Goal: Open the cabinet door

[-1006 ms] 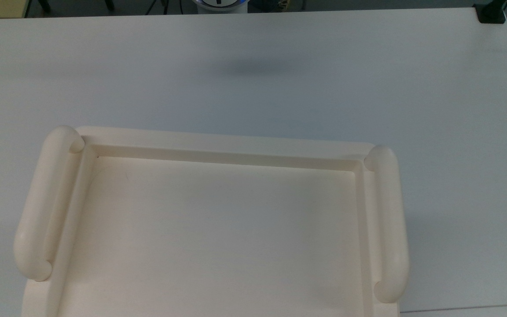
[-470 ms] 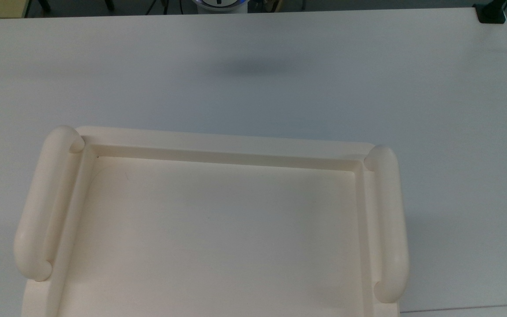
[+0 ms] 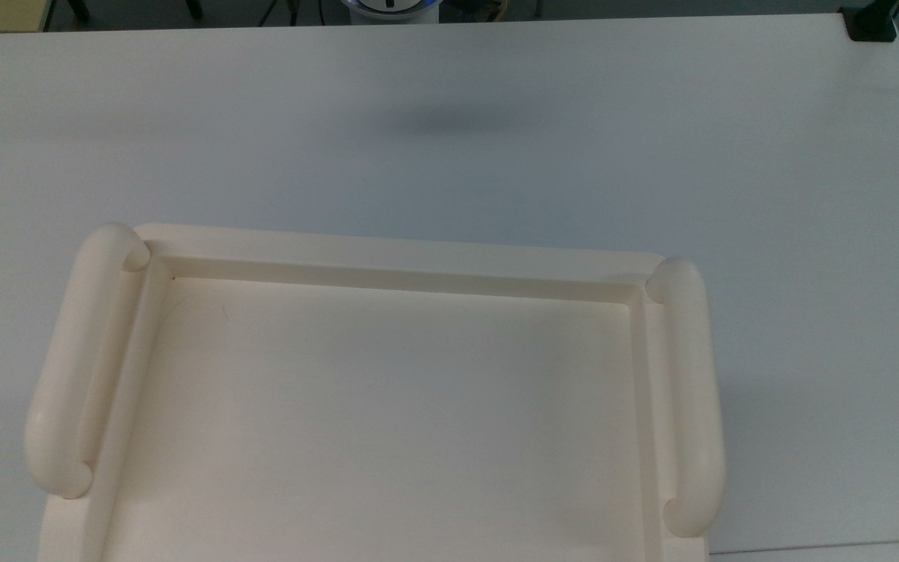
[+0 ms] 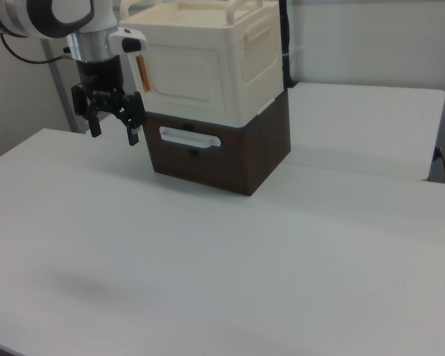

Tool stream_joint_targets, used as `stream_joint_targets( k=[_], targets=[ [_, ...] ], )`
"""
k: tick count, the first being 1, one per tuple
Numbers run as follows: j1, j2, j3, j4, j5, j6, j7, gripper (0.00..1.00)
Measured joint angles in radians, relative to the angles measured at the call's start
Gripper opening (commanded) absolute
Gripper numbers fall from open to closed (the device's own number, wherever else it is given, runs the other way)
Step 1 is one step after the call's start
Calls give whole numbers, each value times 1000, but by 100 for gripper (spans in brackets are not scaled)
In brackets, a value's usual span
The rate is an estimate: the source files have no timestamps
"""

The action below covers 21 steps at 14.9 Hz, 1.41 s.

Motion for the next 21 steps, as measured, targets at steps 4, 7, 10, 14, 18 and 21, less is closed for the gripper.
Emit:
stream_joint_targets(
  k=[4,7,10,14,18,21],
  targets=[
    [3,13,3,0,0,0,-1,100],
    [13,26,5,5,0,35,-5,100],
    [42,46,8,38,0,168,-5,100],
    [115,158,12,121,1,434,45,100],
    [179,276,4,181,0,709,152,100],
    [246,365,-55,237,-1,817,207,100]
  ],
)
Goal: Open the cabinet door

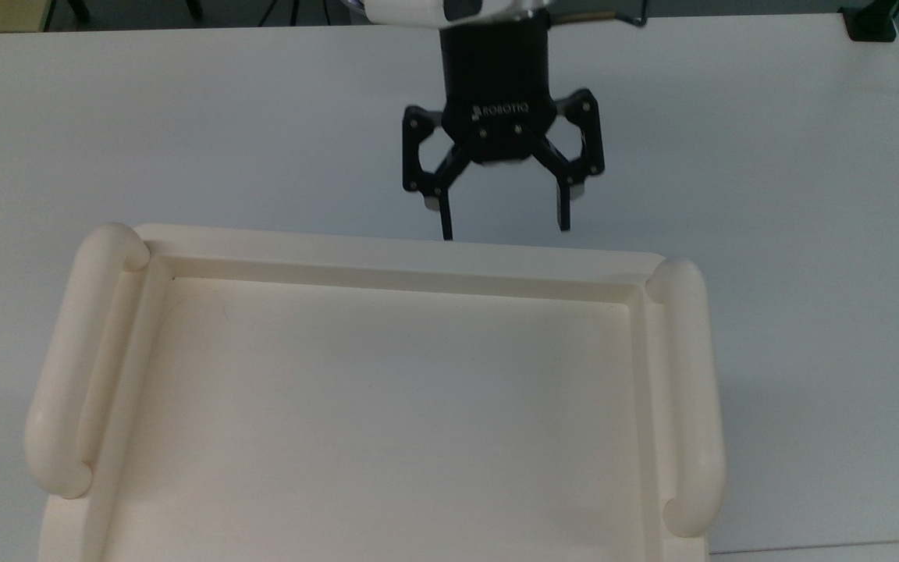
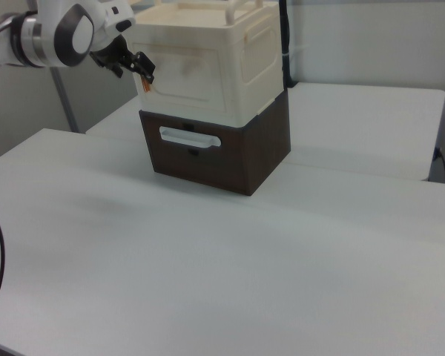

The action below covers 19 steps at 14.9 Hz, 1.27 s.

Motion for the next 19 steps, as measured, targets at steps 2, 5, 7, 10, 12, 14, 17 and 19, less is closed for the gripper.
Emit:
stream_joint_targets(
  k=[2,5,7,10,12,14,17,19],
  targets=[
    [42,68,-39,64,0,47,23,100],
    [62,122,-69,123,0,74,61,100],
    [68,140,-78,140,-3,88,65,100],
    [80,148,-78,154,-40,91,96,86],
    [85,149,-78,157,-90,107,134,63],
    [85,150,-78,157,-143,135,168,61],
    [87,151,-77,157,-173,142,189,52],
    [91,152,-77,157,-173,143,189,44]
  ],
)
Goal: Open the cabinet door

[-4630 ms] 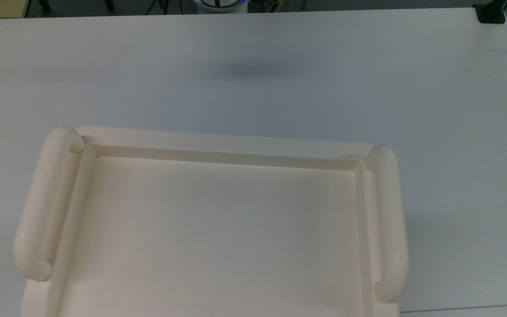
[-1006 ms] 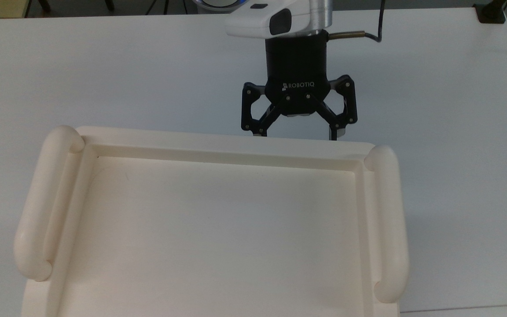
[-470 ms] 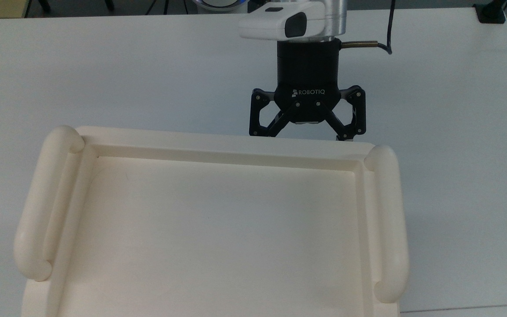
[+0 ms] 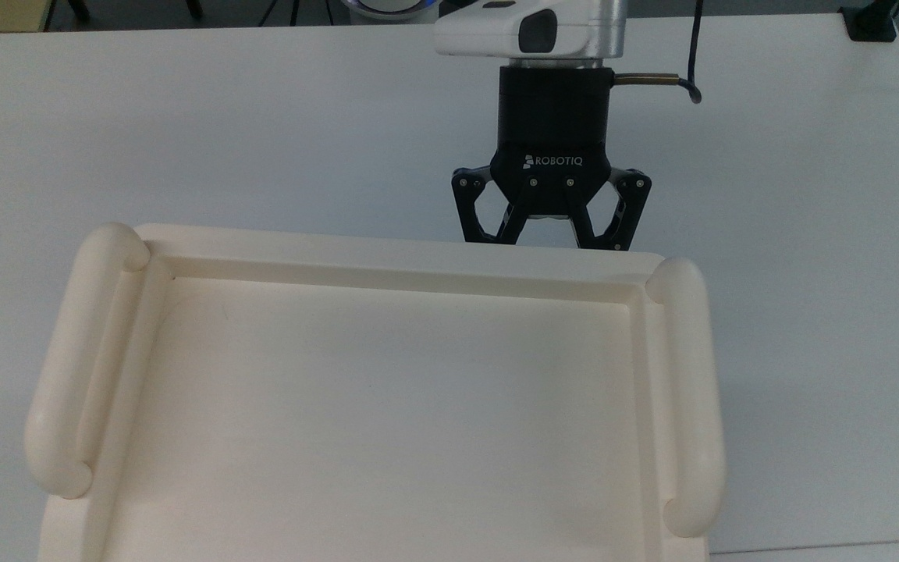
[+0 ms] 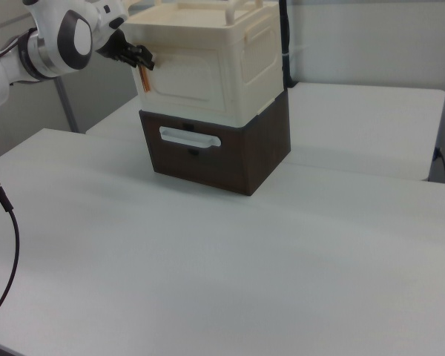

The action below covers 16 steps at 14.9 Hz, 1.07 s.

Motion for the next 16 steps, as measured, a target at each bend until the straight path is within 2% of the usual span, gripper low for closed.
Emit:
stream_joint_targets(
  k=[2,5,7,16],
  targets=[
    [8,1,0,0,0,0,1,39],
    [11,2,0,0,0,0,1,25],
    [11,2,0,0,-1,0,1,20],
    [15,1,0,0,-2,0,3,14]
  ],
)
